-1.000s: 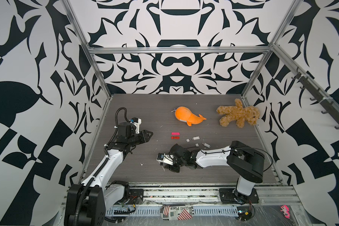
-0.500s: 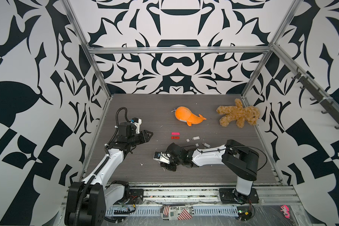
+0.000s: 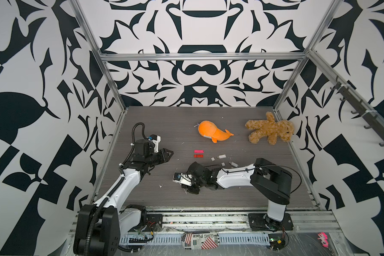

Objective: Close the usb drive cover
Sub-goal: Pick up the cover from the center of the board.

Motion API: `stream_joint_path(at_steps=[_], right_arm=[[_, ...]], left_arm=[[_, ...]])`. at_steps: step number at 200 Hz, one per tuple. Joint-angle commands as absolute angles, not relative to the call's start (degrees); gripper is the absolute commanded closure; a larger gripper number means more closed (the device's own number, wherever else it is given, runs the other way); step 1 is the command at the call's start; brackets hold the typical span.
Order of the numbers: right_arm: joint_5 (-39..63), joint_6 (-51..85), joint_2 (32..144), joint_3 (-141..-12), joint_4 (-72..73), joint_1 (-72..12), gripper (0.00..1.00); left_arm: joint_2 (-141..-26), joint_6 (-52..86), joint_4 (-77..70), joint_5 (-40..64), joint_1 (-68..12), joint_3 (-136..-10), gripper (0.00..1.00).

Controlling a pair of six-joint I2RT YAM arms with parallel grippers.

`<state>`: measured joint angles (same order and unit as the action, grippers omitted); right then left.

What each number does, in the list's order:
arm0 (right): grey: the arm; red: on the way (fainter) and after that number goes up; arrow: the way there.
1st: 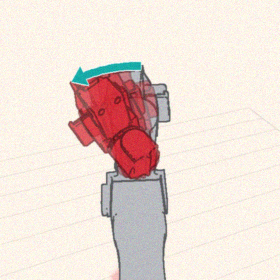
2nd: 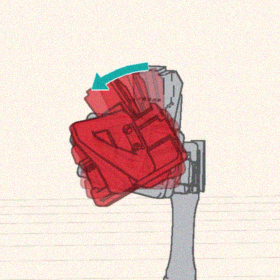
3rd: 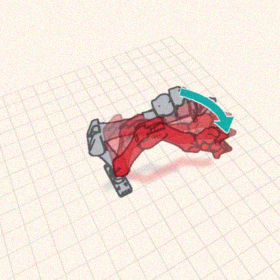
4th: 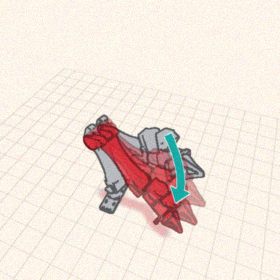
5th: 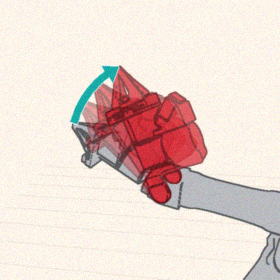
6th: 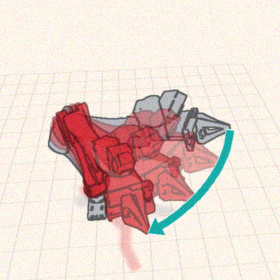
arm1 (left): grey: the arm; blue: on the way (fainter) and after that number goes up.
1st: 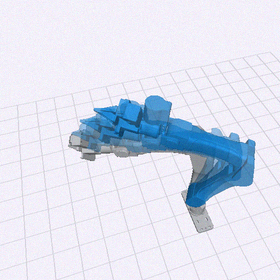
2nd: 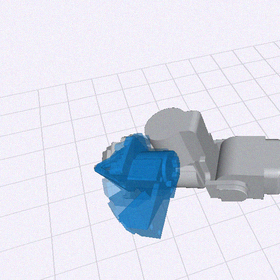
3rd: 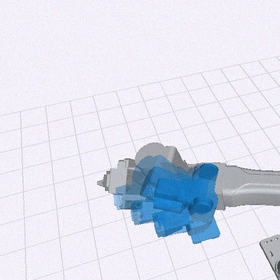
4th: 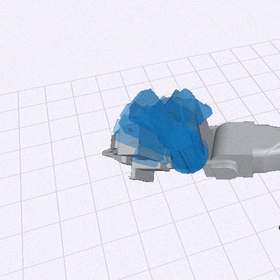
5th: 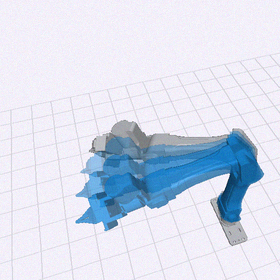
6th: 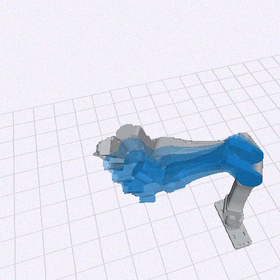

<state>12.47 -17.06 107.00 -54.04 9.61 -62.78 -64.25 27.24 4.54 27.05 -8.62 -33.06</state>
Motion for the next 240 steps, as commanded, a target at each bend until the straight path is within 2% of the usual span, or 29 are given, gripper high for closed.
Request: stream_joint_path(at_steps=[1,66,112,174,240], right_arm=[[13.19,-18.11,107.67,-55.2,6.97,-63.06,0.82],[14.33,-22.66,103.53,-54.79,10.84,-61.15,0.85],[23.61,-23.62,99.29,-52.91,14.29,-53.23,0.85],[32.17,-28.37,98.35,-49.78,20.98,-43.29,0.84],[38.1,-29.71,99.11,-49.25,25.07,-39.59,0.83]], left_arm=[[-64.51,27.89,3.86,27.83,-8.39,-32.1,0.61],[-67.95,28.4,1.61,32.71,-8.43,-31.82,0.61],[-75.69,30.31,-2.43,40.4,-8.51,-32.34,0.61],[-81.73,37.46,-14.96,45.5,-10.53,-30.23,0.64],[-89.22,46.51,-31.66,49.73,-14.07,-28.14,0.66]])
